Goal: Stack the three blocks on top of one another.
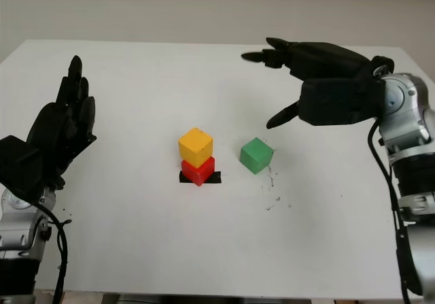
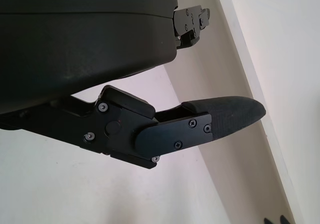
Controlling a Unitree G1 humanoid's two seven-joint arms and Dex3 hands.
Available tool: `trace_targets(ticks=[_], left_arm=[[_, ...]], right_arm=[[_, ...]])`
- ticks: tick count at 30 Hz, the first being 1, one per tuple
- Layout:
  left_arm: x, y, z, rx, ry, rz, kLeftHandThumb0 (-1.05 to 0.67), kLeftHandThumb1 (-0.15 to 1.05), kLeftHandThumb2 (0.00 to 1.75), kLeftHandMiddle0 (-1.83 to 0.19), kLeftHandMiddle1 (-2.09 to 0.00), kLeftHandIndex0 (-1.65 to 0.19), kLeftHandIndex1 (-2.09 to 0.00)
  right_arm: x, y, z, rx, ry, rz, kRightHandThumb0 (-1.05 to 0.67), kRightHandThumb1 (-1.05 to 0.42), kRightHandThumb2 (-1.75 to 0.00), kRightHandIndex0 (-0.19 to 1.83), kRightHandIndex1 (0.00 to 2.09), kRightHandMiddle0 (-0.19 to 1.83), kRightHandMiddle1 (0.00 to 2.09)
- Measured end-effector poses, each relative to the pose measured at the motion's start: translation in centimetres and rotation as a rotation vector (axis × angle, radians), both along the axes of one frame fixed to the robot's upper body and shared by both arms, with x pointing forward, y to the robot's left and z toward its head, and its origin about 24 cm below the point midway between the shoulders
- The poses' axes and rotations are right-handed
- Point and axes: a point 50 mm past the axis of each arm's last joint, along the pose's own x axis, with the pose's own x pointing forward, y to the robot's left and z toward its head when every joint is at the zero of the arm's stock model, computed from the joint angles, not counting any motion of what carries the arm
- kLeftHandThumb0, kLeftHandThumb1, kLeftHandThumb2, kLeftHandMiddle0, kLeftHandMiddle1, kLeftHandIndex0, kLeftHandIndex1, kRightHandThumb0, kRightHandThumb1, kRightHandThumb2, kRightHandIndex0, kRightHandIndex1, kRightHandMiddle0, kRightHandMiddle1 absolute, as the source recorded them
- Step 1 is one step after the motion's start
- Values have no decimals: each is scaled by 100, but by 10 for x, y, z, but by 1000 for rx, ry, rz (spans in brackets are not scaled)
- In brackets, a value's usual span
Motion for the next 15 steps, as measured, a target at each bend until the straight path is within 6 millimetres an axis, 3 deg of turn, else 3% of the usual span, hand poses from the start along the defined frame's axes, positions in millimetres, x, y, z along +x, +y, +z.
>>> trace_targets(ticks=[4,15], left_arm=[[0,-1,-1,10,9,-2,-84,105,67,19,0,19,0],[2,-10,-2,9,33,-36,-82,105,65,19,0,19,0]], right_arm=[[-5,8,-4,-128,-20,52,-69,-80,-4,0,7,30,12],[-8,15,-35,-226,-1,132,-61,-80,-5,-1,6,35,9]])
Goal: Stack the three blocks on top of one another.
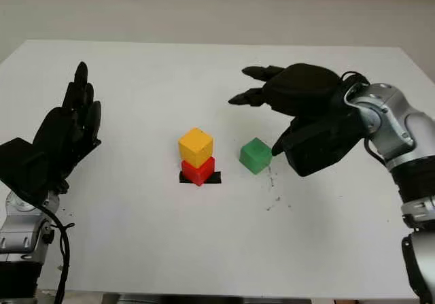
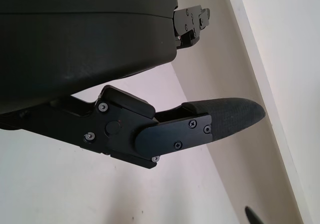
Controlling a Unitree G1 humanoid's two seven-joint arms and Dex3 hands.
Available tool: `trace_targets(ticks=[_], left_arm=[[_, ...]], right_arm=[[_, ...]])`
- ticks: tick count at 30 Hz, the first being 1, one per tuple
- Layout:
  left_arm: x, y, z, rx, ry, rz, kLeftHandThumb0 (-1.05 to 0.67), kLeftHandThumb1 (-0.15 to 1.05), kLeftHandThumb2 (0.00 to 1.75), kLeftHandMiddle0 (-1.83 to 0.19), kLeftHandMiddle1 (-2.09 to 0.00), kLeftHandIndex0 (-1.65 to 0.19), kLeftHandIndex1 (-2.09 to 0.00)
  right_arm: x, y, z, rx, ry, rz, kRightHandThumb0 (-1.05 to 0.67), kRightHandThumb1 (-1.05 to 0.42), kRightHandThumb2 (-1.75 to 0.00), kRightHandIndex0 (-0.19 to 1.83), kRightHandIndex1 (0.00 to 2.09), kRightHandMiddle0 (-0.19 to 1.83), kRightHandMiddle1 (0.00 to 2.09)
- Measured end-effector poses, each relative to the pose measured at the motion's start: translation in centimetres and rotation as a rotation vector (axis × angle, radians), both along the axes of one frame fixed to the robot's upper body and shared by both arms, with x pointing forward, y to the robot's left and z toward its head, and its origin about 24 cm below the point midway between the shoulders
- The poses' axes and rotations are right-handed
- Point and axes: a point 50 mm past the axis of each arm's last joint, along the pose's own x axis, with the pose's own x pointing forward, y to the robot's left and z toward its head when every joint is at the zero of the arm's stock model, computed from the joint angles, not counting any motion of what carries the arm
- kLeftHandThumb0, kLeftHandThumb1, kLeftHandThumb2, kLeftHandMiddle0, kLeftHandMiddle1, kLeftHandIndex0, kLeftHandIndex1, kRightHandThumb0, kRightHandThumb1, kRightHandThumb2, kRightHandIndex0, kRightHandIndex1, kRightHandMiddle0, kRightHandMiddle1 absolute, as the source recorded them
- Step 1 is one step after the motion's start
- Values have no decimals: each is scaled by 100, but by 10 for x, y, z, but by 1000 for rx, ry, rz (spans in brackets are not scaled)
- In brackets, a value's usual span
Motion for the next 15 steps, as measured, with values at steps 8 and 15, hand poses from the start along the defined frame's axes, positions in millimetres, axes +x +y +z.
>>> trace_targets(ticks=[8,15], left_arm=[[1,-3,1,12,-1,2,-83,105,67,19,0,19,0],[0,-5,2,15,-3,-19,-81,105,68,19,0,19,0]], right_arm=[[-2,-6,-25,21,4,43,-67,-82,-6,-1,5,41,10],[-6,-13,-46,34,45,20,-64,-85,-6,-3,5,41,9]])
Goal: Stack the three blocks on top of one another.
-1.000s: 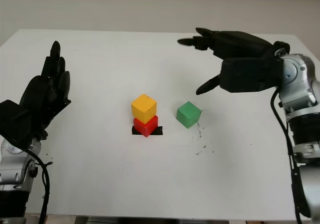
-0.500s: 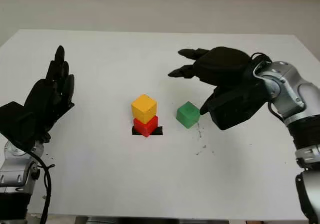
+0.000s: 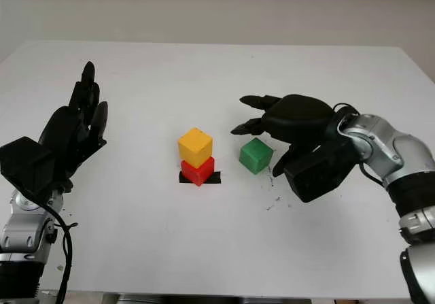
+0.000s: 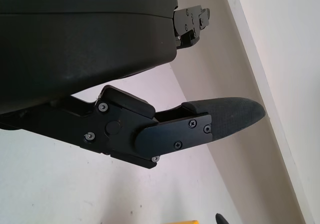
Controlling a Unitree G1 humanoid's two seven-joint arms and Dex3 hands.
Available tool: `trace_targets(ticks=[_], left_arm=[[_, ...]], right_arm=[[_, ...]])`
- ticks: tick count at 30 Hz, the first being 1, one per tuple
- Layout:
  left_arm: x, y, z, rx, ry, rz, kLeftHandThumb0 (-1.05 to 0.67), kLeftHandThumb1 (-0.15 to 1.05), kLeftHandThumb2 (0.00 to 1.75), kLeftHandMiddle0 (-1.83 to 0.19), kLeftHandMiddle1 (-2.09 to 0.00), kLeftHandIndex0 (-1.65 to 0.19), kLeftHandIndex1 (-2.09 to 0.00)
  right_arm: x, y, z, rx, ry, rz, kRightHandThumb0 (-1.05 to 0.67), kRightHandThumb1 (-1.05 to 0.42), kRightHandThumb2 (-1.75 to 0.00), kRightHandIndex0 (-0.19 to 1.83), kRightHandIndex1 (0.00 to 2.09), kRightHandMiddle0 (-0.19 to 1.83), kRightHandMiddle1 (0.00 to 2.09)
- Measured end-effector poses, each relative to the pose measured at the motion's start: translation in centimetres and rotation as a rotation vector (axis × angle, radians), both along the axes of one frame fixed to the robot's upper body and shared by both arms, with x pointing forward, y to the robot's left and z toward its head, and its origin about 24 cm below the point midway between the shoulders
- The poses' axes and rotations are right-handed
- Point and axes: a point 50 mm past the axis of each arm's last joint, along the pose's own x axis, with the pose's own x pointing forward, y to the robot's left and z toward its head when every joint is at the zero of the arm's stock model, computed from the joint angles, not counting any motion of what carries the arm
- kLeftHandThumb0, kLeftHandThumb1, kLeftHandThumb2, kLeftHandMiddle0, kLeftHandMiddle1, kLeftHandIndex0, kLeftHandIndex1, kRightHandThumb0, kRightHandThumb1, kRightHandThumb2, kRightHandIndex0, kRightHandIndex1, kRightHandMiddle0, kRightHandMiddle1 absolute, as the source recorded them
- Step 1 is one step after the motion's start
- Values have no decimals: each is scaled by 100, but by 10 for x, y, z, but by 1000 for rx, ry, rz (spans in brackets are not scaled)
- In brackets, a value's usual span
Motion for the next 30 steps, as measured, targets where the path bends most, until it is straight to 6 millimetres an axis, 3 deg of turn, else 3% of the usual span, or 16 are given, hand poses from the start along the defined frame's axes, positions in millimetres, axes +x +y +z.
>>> trace_targets(ticks=[17,21,22,25,30], left_arm=[[0,-3,4,18,4,9,-85,105,64,19,0,19,0],[0,-4,4,20,8,7,-83,105,63,19,0,19,0],[0,-4,4,21,10,6,-83,105,63,19,0,19,0],[0,-5,3,31,11,6,-83,105,64,19,0,19,0],[0,-7,5,41,4,5,-81,105,64,19,0,19,0]], right_arm=[[3,-2,-21,75,-46,-16,-51,-89,-7,12,9,63,24],[3,-2,-19,105,-67,-9,-38,-95,-6,24,7,47,103],[4,-2,-19,116,-72,-6,-36,-95,-6,26,8,47,112],[4,-2,-19,128,-74,2,-37,-98,-6,28,7,43,128],[6,-3,-15,135,-78,5,-36,-98,-5,30,7,42,133]])
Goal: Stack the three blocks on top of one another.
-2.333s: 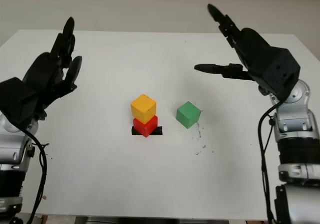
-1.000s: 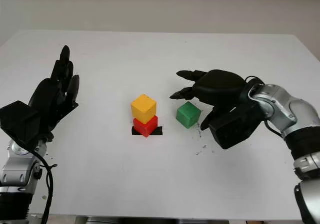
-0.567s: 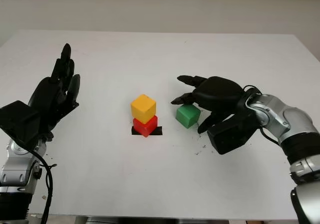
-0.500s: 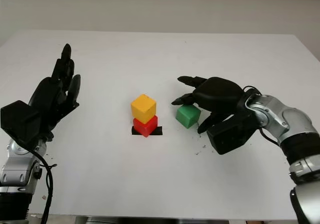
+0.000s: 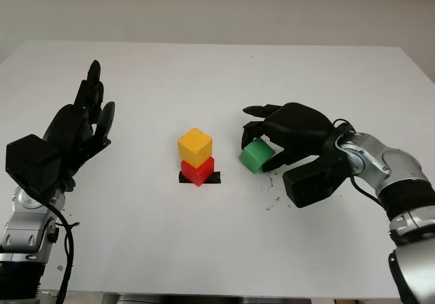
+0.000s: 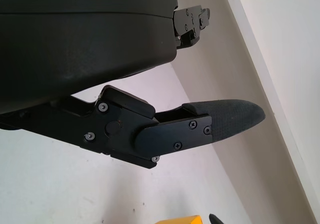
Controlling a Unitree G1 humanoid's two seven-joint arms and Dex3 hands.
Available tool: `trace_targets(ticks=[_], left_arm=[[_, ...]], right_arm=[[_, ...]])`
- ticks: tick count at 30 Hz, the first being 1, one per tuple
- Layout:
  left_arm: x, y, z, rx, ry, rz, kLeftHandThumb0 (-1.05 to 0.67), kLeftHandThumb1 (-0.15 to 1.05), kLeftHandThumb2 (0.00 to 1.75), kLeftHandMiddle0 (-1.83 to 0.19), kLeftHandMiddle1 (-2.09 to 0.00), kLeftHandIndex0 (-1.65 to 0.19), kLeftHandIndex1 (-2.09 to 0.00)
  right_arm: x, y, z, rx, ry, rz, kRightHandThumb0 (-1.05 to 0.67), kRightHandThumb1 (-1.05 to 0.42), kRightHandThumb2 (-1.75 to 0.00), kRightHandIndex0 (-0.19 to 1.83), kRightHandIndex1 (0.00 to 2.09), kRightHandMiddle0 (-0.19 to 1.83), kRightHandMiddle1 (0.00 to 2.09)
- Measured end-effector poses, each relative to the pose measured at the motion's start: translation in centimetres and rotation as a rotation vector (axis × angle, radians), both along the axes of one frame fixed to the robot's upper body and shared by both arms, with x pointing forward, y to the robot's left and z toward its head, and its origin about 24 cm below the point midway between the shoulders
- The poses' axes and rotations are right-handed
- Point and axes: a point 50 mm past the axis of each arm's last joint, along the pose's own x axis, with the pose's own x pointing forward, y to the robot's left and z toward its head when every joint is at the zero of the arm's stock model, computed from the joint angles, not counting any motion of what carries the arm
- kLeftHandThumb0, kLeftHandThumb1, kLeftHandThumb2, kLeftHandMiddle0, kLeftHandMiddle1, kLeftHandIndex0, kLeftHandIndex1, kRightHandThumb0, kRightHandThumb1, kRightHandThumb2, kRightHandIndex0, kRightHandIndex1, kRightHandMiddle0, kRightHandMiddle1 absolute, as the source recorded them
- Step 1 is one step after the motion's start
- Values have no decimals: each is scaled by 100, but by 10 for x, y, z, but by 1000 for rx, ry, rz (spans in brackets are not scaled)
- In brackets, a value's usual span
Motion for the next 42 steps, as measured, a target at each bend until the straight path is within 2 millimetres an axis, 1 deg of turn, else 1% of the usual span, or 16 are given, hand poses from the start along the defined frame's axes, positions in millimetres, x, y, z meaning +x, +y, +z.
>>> trace_targets(ticks=[6,9,14,17,21,24,27,29,33,39,42], left_arm=[[0,-1,1,7,-13,-4,-82,105,64,19,0,19,0],[0,-1,1,17,-11,0,-83,105,64,19,0,19,0],[0,0,0,16,2,4,-84,105,64,19,0,19,0],[0,0,-1,15,4,5,-84,105,63,19,0,19,0],[0,0,0,15,8,4,-84,105,63,19,0,19,0],[0,-1,0,15,8,2,-83,105,63,19,0,19,0],[0,-1,0,16,8,2,-83,105,63,19,0,19,0],[0,-1,0,16,6,1,-82,105,64,19,0,19,0],[0,-1,0,18,3,2,-82,105,65,19,0,19,0],[0,-2,0,16,3,1,-82,105,65,19,0,19,0],[0,-2,-1,12,7,5,-83,105,65,19,0,19,0]], right_arm=[[3,1,7,5,-18,-8,-37,-95,-5,33,7,44,130],[5,1,13,36,-14,-14,-36,-95,-5,33,7,42,128],[11,0,32,61,13,-55,-38,-94,-5,31,6,43,122],[16,4,49,83,36,-59,-38,-95,-5,31,5,45,122],[21,15,71,95,64,-35,-37,-92,-5,33,6,48,124],[23,30,91,116,62,18,-38,-90,-4,36,8,53,127],[25,46,112,139,57,73,-39,-89,-4,37,8,54,128],[26,53,122,153,71,93,-38,-89,-5,37,8,54,129],[27,63,132,143,122,121,-40,-89,-5,39,8,55,130],[29,80,147,125,133,149,-43,-89,-6,39,7,54,132],[30,86,149,120,145,163,-45,-90,-6,38,6,52,136]])
